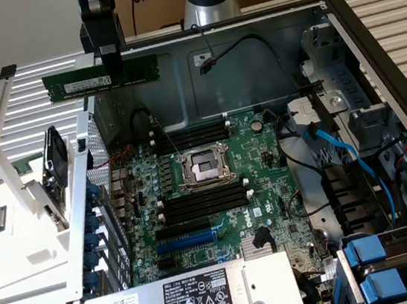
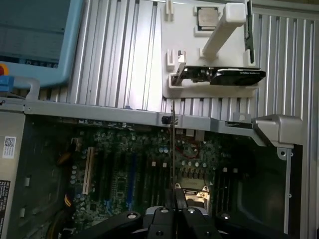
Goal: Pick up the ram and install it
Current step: 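Pick up the ram and move it above insertion slot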
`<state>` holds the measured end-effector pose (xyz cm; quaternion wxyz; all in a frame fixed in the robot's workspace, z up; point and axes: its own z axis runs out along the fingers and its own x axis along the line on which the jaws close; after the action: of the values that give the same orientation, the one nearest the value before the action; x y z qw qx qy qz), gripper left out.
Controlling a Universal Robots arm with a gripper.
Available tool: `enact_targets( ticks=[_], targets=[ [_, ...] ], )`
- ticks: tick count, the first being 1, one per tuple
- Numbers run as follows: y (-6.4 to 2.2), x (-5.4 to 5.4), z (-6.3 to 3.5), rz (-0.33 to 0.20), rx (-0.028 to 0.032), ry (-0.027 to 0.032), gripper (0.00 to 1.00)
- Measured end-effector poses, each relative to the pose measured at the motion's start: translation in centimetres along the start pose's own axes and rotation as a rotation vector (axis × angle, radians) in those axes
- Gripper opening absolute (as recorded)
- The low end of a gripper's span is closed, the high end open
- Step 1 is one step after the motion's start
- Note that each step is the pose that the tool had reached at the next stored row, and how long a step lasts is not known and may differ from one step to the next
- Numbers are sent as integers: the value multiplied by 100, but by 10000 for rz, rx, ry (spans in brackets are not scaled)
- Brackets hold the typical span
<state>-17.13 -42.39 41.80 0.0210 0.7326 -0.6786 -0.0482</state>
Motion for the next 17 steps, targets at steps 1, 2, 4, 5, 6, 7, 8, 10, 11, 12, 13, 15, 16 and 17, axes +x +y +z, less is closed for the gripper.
enact_targets(
  ticks=[1,2,4,5,6,7,8,10,11,12,13,15,16,17],
  targets=[
    [-4,0,-1,-1,41,3,12],
    [-19,1,-3,-7,136,-4,12],
    [-54,3,-6,-16,322,-29,12],
    [-73,5,-8,-21,408,-39,12],
    [-91,6,-9,-25,494,-44,12],
    [-111,8,-10,-29,566,-51,12],
    [-128,9,-13,-32,624,-55,12],
    [-165,12,-17,-36,712,-70,12],
    [-183,13,-19,-38,743,-79,12],
    [-202,15,-19,-39,770,-88,12],
    [-218,16,-20,-39,797,-95,12],
    [-255,19,-21,-38,844,-110,12],
    [-273,20,-21,-36,866,-115,12],
    [-290,21,-20,-34,889,-122,12]
  ],
)
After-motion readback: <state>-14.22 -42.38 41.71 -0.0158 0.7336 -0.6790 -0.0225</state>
